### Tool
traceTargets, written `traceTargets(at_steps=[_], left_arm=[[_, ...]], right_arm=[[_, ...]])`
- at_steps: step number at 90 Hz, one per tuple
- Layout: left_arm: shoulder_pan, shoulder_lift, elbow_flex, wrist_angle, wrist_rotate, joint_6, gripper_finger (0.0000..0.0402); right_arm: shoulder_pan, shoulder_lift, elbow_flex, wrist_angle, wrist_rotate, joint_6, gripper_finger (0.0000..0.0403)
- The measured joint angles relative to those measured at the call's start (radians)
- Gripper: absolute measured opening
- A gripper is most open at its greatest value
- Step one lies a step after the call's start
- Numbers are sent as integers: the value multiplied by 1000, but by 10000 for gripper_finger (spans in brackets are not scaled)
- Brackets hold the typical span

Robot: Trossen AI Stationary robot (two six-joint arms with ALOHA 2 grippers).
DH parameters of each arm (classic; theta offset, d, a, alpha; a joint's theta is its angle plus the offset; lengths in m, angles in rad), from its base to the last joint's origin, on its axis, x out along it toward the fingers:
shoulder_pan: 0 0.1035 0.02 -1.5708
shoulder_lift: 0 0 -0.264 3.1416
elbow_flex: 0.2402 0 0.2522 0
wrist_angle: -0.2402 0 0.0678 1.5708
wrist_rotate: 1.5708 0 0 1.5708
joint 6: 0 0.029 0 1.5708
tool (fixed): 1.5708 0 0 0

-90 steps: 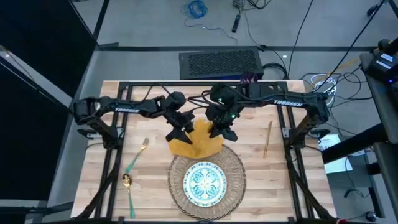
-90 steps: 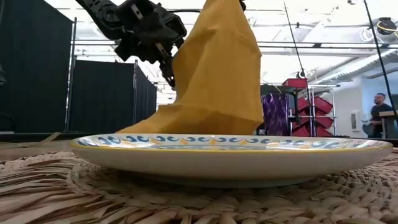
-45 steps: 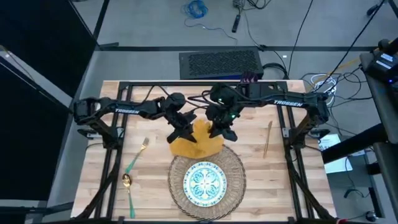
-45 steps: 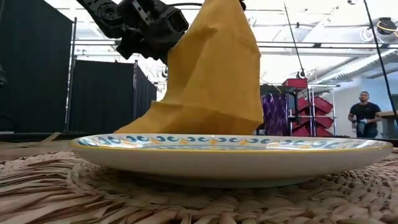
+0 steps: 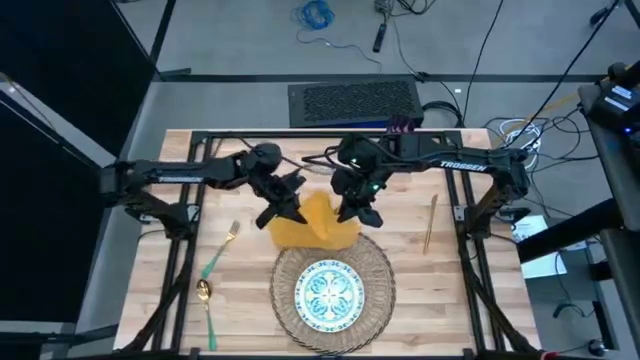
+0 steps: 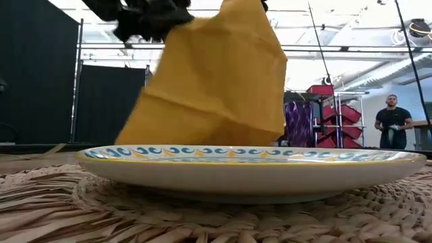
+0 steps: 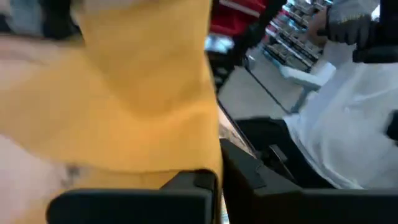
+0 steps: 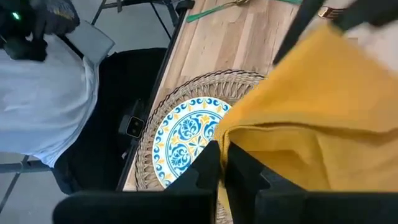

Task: Set table place
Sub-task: Fold the yellow napkin

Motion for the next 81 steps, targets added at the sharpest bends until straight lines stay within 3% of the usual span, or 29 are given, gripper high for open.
traceTargets(at_steps=[29, 45, 81], left_arm=[[-37, -142, 0, -75, -130, -4, 0], [-71, -143, 0, -122, -192, -1, 0], [-220, -135, 0, -230, -428, -80, 0]], right_arm=[[-2, 0, 0, 24, 3, -13, 0], [-2, 0, 0, 45, 79, 2, 0], [-6, 35, 0, 66, 80, 7, 0]])
